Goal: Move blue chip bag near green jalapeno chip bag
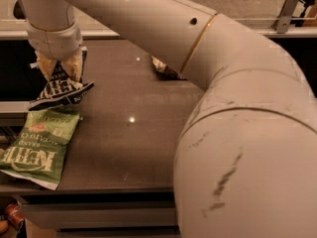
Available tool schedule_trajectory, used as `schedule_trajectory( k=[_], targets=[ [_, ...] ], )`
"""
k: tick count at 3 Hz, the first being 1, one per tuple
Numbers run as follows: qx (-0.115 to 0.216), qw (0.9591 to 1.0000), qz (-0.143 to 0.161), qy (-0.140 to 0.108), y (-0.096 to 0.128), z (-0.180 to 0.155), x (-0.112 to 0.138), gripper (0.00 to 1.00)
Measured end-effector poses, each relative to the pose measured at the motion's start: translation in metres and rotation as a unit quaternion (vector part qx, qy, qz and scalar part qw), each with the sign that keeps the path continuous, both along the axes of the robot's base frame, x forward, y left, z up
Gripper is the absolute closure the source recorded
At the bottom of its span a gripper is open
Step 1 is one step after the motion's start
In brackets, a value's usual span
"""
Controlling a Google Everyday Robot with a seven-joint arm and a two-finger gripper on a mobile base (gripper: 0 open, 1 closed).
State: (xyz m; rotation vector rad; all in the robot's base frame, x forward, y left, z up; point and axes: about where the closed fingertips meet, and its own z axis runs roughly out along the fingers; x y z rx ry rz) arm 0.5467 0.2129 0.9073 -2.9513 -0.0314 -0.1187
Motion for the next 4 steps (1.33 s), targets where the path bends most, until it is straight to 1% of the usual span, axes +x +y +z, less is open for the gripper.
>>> schedule_trajectory(
  k=[2,3,4],
  targets=[
    [0.002,1.0000,-0.002,-0.003,-0.0012,0.0021,0.0032,0.36],
    [0.003,1.0000,-0.002,-0.002,-0.0031,0.0027,0.0050,0.14],
    [0.005,1.0000,-0.004,0.001,-0.0052,0.0028,0.0062,0.00]
  ],
)
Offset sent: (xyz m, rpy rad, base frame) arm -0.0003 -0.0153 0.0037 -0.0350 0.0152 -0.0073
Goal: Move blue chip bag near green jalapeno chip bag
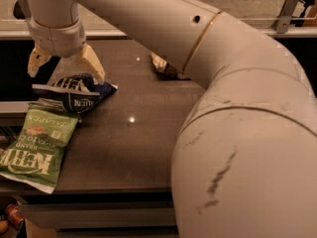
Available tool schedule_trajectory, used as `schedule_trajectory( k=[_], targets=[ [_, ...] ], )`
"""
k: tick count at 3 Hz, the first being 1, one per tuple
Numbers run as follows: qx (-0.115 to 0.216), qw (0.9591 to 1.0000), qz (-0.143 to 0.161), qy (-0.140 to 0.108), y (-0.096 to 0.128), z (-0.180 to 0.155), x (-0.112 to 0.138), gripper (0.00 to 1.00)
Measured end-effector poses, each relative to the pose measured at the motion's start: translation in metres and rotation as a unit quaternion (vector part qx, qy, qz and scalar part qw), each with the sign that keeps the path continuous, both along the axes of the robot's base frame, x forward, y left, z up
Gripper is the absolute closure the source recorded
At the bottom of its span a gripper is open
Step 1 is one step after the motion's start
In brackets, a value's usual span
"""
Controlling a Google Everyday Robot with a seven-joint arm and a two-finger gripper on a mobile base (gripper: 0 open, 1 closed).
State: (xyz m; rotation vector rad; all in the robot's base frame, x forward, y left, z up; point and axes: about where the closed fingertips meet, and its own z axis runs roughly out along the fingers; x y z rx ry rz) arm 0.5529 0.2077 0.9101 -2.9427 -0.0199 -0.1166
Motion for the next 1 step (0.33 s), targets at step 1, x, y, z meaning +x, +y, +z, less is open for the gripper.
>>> schedule_trajectory(
  k=[1],
  targets=[
    [0.007,1.0000,0.002,0.005,-0.0019,0.0017,0.0006,0.00]
  ],
)
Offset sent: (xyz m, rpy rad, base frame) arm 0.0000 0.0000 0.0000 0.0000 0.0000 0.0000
